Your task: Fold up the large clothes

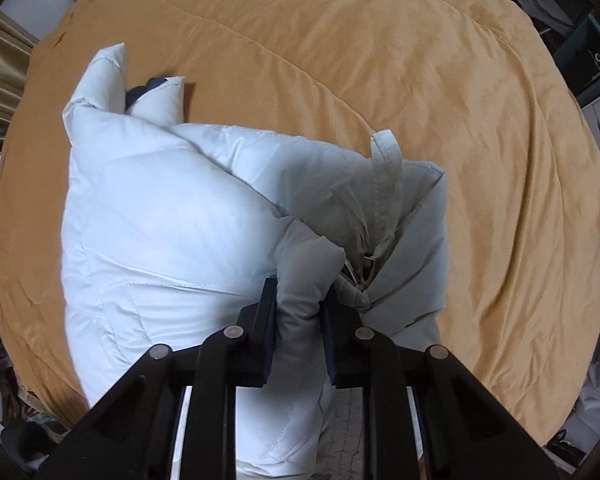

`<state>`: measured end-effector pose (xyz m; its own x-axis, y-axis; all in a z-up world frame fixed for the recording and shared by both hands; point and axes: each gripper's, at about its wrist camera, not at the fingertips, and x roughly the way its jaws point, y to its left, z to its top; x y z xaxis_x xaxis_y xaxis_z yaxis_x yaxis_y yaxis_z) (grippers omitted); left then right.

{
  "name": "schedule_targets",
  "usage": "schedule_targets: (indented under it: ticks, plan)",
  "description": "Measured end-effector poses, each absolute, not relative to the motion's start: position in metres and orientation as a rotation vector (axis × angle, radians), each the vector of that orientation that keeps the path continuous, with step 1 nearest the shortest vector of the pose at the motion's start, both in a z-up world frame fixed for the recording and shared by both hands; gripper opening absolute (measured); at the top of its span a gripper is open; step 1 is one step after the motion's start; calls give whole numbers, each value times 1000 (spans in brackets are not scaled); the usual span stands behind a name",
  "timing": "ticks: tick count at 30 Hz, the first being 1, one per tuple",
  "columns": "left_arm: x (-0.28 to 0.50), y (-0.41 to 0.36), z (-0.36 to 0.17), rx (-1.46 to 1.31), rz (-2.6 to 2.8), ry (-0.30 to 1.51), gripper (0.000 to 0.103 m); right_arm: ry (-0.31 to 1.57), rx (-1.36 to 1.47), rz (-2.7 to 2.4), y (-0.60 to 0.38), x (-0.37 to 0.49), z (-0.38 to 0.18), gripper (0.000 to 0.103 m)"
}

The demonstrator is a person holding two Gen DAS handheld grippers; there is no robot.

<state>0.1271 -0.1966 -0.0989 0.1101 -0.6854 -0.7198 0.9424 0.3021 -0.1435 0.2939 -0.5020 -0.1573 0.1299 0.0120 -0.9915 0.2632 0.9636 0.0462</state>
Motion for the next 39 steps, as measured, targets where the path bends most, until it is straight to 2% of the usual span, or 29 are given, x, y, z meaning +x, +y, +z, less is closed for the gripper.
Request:
schedule_targets:
  ticks: [1,2,3,7,9,11,13,16,19,21,25,27,33,35,39]
  plan:
    - [140,-187,-88,344,-1184,751,68,1433,230,-189,-503,295,-166,21]
    - [155,-178,-80,297,-1113,695,78,1431,238,-192,-504,294,-167,21]
    - [172,-174,-77,249,-1039,659,82,1429,249,-194,-505,294,-168,21]
    - [225,-202,-119,81,-1066,844,82,1411,273,-204,-503,292,-173,23]
    - [230,-233,-157,183,-1025,931,82,1393,289,-212,-503,289,-173,24]
    - [222,-249,-184,289,-965,915,88,1346,310,-226,-503,280,-164,27]
    - [219,-249,-187,267,-964,912,90,1253,318,-258,-502,263,-145,28]
    - [219,-254,-190,268,-960,926,90,988,237,-319,-479,203,-93,31]
    - [223,-255,-190,247,-964,937,90,841,279,-168,-446,140,-71,31]
    - [225,-256,-189,245,-962,938,90,820,313,-137,-433,107,-83,31]
    - [231,-255,-187,223,-982,953,93,971,300,-294,-434,72,-165,29]
    - [228,-260,-183,230,-983,948,93,955,389,-300,-442,56,-198,28]
    - [228,-285,-119,251,-1044,815,93,908,397,-346,-441,52,-206,30]
    - [227,-321,-107,334,-1117,858,93,900,415,-338,-444,50,-208,30]
    - [238,-401,-129,525,-1112,960,93,897,441,-323,-449,48,-208,30]
